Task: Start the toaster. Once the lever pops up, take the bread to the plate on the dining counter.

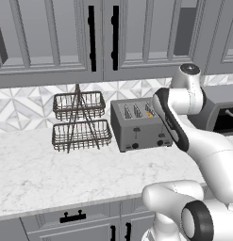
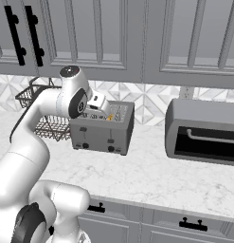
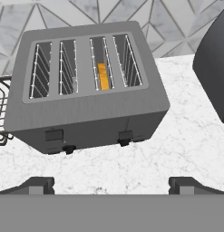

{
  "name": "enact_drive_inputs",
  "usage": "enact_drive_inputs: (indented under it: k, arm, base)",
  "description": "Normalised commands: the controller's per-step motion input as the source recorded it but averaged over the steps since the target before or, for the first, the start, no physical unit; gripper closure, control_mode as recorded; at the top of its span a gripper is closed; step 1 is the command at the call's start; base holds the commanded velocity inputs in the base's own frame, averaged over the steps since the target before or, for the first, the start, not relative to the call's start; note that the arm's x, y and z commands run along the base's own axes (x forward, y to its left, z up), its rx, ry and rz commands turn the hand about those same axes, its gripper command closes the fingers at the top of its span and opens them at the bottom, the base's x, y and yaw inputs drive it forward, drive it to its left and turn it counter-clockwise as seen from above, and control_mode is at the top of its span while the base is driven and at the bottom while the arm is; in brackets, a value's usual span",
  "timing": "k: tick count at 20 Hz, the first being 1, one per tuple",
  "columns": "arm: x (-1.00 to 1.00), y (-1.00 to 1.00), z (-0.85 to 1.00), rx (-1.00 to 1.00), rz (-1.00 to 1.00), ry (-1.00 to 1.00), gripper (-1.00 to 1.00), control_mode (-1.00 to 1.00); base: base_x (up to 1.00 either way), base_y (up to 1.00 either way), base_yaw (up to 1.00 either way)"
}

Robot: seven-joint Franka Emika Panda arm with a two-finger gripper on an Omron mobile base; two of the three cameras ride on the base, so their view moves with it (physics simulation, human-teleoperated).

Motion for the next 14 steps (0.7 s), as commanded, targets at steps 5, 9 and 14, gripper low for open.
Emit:
enact_drive_inputs:
  k: [5, 9, 14]
  arm:
    - [0.00, 0.00, 0.00, 0.00, 0.00, 0.00, -1.00, -1.00]
    - [0.00, 0.00, 0.00, 0.00, 0.00, 0.00, -1.00, -1.00]
    - [0.00, 0.00, 0.00, 0.00, 0.00, 0.00, -1.00, -1.00]
  base:
    - [0.00, 0.00, 0.00]
    - [0.00, 0.00, 0.00]
    - [0.00, 0.00, 0.00]
